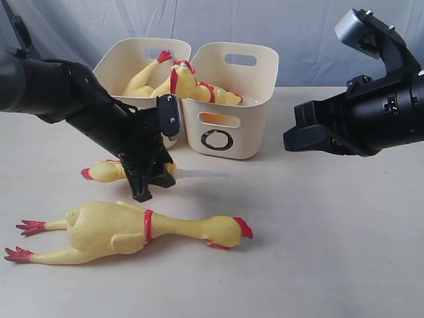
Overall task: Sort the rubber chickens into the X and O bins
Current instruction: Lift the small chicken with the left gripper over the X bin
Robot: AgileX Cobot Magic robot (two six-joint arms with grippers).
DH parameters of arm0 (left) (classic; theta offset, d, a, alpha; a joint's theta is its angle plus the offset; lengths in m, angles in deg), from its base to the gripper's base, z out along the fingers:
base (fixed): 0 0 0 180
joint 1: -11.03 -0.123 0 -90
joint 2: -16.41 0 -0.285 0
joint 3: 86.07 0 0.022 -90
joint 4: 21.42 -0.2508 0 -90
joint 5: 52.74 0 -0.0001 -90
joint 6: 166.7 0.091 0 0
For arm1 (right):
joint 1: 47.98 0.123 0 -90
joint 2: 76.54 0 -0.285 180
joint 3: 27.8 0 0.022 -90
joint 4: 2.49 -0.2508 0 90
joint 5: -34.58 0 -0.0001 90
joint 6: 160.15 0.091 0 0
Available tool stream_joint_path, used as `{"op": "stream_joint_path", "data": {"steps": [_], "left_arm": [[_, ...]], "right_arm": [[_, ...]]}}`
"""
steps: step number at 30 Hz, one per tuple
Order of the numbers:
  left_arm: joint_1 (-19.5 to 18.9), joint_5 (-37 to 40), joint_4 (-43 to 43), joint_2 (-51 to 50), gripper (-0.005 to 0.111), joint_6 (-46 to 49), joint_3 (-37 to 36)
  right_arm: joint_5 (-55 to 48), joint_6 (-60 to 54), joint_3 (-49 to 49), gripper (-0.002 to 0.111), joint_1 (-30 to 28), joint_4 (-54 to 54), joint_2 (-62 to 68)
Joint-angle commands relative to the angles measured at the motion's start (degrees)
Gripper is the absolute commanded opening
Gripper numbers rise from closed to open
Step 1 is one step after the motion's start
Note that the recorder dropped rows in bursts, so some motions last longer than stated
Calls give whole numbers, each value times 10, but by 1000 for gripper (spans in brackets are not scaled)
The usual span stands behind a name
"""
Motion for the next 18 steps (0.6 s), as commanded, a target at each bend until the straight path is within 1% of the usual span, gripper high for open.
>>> {"op": "stream_joint_path", "data": {"steps": [1, 5, 9, 12, 15, 18], "left_arm": [[2, 28, -31, 37, 0, -84, 3], [2, 49, -57, 68, 0, -154, 3], [2, 45, -91, 99, 0, -230, 4], [2, 30, -129, 118, 0, -292, 9], [2, -3, -167, 134, 0, -345, 10], [2, -41, -175, 143, 0, -387, 10]], "right_arm": [[2, -7, 0, -1, -2, -1, -2], [2, -9, 0, -1, -2, -1, -2], [-1, -10, 0, -1, -2, -1, -2], [-1, -10, 0, -1, -2, -1, -2], [-1, -13, 0, -1, -2, -1, -2], [-1, -13, 0, -1, -2, -1, -2]]}}
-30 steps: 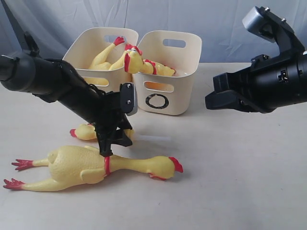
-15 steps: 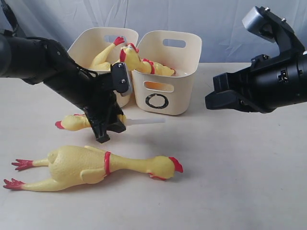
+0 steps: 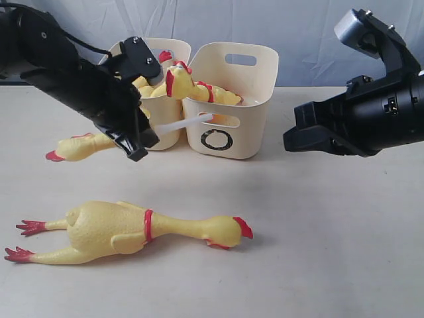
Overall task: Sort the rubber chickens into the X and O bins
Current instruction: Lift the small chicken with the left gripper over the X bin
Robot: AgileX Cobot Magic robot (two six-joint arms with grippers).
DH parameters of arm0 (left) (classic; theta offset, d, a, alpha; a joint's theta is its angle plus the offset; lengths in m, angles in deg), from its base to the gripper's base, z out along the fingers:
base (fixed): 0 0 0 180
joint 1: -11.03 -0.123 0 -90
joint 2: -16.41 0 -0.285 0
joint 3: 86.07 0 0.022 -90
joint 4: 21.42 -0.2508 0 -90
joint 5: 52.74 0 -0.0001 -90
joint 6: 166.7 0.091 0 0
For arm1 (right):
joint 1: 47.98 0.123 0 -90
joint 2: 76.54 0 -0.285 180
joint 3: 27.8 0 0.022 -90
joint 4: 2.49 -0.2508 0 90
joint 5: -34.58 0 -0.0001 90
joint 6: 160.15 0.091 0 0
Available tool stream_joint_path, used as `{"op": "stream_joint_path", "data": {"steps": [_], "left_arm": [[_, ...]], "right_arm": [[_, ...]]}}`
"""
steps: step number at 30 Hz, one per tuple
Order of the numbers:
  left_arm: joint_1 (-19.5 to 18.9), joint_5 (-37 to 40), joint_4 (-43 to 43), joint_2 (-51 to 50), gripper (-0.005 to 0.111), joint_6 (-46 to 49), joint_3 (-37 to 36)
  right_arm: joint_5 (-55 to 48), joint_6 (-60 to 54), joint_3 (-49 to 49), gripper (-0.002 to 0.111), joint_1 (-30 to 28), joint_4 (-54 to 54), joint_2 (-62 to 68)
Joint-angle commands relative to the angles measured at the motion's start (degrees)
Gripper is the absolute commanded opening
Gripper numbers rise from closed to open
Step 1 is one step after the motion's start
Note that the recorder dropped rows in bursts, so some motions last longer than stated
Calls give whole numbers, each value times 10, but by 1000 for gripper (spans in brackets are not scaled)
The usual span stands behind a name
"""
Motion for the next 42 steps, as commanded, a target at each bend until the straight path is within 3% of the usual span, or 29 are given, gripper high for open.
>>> {"op": "stream_joint_path", "data": {"steps": [1, 11, 26, 37, 42], "left_arm": [[2, -62, -20, 19, 0, -73, 4], [2, -122, 7, 21, 0, -132, 39], [2, 35, -7, 25, 0, -117, 106], [2, 78, 16, 42, 0, -119, 165], [2, 58, 11, 42, 0, -119, 176]], "right_arm": [[1, -7, 0, -1, -2, -1, -2], [-1, -7, 0, -1, -2, -1, -2], [1, -7, 0, -1, -2, -1, -2], [2, -7, 0, -1, -2, -1, -2], [0, -7, 0, -1, -2, -1, -2]]}}
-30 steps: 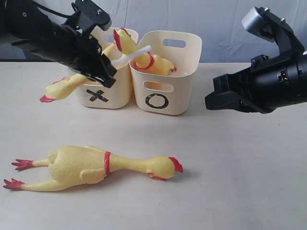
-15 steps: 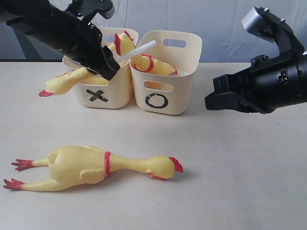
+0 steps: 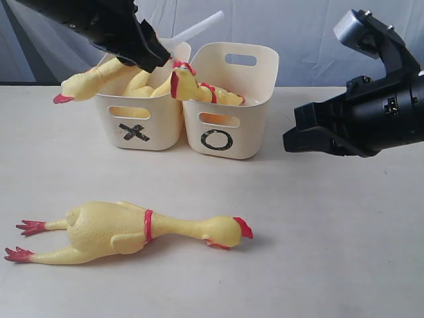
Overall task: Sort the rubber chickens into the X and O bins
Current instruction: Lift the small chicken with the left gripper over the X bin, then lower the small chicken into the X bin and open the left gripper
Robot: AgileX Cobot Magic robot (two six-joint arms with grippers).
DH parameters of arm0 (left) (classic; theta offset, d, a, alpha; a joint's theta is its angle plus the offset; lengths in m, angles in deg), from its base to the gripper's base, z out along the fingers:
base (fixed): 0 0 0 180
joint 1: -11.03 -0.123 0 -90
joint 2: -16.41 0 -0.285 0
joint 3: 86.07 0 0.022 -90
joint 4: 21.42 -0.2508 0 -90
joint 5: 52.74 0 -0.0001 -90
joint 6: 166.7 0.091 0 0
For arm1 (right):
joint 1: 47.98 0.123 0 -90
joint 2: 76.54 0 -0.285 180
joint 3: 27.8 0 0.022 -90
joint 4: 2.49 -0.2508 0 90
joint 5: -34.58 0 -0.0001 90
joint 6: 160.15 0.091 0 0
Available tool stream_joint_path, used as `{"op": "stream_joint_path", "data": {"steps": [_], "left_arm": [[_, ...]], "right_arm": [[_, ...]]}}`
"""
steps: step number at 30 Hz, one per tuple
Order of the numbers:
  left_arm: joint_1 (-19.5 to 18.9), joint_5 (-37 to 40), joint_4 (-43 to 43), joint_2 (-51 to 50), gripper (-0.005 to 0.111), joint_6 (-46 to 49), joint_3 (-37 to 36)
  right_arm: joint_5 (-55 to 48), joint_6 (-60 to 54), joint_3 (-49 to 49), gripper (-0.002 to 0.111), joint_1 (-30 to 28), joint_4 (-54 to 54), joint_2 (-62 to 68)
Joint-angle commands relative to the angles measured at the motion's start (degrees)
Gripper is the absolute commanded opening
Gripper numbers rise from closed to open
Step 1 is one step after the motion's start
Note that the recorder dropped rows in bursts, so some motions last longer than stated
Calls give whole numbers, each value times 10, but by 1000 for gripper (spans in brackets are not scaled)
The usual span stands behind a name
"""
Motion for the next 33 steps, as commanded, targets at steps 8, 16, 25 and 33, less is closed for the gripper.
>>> {"op": "stream_joint_path", "data": {"steps": [8, 16, 25, 33], "left_arm": [[2, -203, 56, -2, 0, -4, 15], [2, -364, 82, -79, 0, -4, 15], [0, -522, 68, -189, 0, -3, 24], [-21, -521, 68, -260, 0, -4, 73]], "right_arm": [[2, -4, 0, -1, -2, -1, -2], [3, -5, 0, -1, -2, -1, -2], [3, -5, 0, -1, -2, 1, -2], [3, -5, 0, -1, -2, 1, -2]]}}
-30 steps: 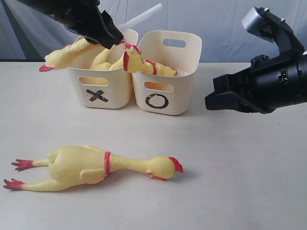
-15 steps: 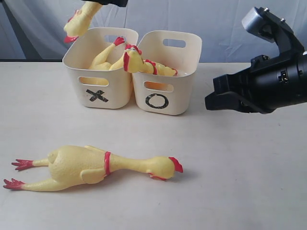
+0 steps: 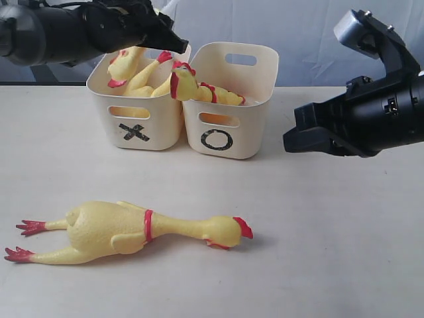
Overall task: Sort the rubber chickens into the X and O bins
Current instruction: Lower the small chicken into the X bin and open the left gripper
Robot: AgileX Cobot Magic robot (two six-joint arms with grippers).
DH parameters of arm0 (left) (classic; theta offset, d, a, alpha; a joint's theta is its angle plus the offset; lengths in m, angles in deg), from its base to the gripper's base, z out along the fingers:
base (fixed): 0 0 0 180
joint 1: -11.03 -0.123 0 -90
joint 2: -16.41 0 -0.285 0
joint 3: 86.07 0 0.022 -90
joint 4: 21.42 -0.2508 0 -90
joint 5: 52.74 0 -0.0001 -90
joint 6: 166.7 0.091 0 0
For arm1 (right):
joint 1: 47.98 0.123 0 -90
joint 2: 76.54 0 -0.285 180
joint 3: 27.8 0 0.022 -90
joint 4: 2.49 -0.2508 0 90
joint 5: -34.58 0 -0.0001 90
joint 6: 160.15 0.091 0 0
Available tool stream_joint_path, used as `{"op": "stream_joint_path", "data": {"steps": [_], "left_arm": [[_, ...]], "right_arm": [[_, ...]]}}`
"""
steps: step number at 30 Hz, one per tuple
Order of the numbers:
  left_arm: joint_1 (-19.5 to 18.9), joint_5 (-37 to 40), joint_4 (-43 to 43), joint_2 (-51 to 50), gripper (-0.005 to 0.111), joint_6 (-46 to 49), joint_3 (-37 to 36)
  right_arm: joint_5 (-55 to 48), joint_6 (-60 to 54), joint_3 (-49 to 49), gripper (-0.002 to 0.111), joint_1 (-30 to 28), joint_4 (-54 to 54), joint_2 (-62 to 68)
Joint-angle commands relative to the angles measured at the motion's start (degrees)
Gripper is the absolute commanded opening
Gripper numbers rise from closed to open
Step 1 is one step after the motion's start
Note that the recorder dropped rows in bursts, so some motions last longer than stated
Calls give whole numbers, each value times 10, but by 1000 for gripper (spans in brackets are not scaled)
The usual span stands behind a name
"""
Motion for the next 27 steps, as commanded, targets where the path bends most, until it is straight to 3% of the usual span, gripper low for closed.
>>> {"op": "stream_joint_path", "data": {"steps": [1, 7, 11, 14, 22, 27], "left_arm": [[-19, -11, 5, -30, 0, -4, 30], [-45, 59, 49, -58, 10, -4, 36], [-45, 59, 49, -58, 43, -3, 36], [-45, 62, 53, -58, 58, -3, 36], [-45, 103, 35, -26, 61, -3, 36], [-51, 195, -2, 15, 61, -3, 36]], "right_arm": [[3, -5, 0, -1, -2, 1, -2], [2, -5, 0, -1, -2, 1, -2], [2, -5, 0, -1, -2, 1, -2], [2, -5, 0, -1, -2, 1, -2], [2, -5, 0, -1, -2, 1, -2], [2, -5, -5, -1, -2, 1, -2]]}}
